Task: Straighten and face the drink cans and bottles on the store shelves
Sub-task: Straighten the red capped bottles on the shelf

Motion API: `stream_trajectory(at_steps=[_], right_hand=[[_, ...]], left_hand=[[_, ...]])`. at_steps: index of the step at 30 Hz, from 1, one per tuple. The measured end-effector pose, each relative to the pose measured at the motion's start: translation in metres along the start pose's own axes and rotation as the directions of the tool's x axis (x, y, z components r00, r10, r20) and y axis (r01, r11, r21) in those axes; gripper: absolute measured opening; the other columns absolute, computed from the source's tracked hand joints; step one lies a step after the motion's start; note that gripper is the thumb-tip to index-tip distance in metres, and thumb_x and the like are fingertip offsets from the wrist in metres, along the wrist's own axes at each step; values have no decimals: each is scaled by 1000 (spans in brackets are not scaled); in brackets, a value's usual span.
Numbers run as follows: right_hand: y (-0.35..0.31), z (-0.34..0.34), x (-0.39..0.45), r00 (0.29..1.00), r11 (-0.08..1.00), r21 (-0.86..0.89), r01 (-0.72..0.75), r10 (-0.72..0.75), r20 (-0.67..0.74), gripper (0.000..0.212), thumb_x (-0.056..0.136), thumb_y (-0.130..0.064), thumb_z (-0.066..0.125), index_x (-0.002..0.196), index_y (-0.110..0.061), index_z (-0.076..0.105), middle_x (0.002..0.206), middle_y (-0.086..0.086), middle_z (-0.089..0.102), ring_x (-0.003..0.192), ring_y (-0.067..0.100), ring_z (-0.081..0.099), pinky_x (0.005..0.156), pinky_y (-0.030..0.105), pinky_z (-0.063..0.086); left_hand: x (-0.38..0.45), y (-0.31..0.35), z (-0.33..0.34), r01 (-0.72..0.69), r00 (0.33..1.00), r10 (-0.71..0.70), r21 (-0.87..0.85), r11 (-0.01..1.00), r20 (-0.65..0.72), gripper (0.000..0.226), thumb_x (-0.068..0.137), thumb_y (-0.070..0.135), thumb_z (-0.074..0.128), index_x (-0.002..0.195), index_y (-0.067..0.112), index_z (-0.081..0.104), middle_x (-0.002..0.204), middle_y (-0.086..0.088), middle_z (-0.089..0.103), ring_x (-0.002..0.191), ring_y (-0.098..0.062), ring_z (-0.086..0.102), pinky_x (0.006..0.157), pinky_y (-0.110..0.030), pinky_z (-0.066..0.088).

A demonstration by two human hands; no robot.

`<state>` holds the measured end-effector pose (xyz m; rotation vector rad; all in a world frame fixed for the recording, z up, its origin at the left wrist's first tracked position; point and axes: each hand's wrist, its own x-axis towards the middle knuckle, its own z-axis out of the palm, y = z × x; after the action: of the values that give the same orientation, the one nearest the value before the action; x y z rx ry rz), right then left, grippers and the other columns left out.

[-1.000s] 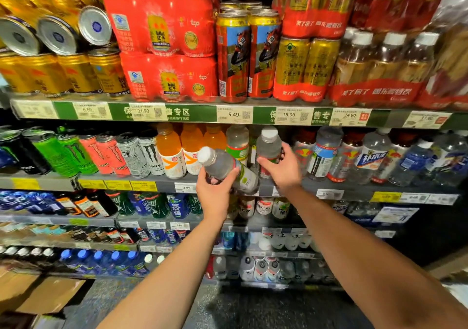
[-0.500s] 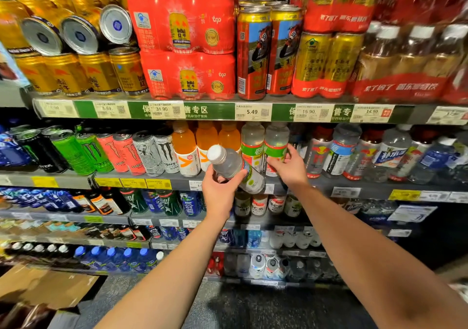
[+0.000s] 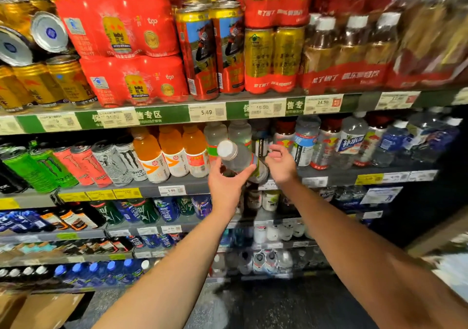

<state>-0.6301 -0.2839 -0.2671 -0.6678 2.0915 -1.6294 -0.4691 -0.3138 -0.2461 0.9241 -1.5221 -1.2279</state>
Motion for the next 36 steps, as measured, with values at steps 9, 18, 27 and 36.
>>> stream_trajectory(at_steps=[9,18,27,36], right_hand=[[12,-42,5,986,999,24,27,-31,165,23,91,-3,63,113,2,61,84,2,59,80,14,57,73,23,49],[22,-65,16,985,994,17,109,-111,132,14,90,-8,61,103,-14,62,92,-1,65,88,14,62,79,24,51],[24,-86,21,980,980,-43,193,-195,-43,8,91,-16,62,95,-22,57,82,-15,59,75,-2,56,61,6,40],[21,-106,28,968,969,-37,243,-245,-54,31,89,-13,62,116,-16,50,78,-5,59,70,10,60,61,24,41]], left_hand=[[5,9,73,46,983,-29,90,995,-182,64,66,35,90,119,10,64,113,-4,69,106,-21,63,95,-41,51],[9,5,109,51,948,49,305,951,-313,69,63,38,90,118,13,58,110,1,62,101,-16,58,87,-25,44],[26,4,119,-48,959,189,533,845,-213,66,69,47,83,120,13,57,111,-2,58,103,-20,58,86,-30,47],[18,1,117,-76,950,222,527,847,-220,64,77,39,81,126,16,45,120,-5,58,111,-24,57,90,-38,50]])
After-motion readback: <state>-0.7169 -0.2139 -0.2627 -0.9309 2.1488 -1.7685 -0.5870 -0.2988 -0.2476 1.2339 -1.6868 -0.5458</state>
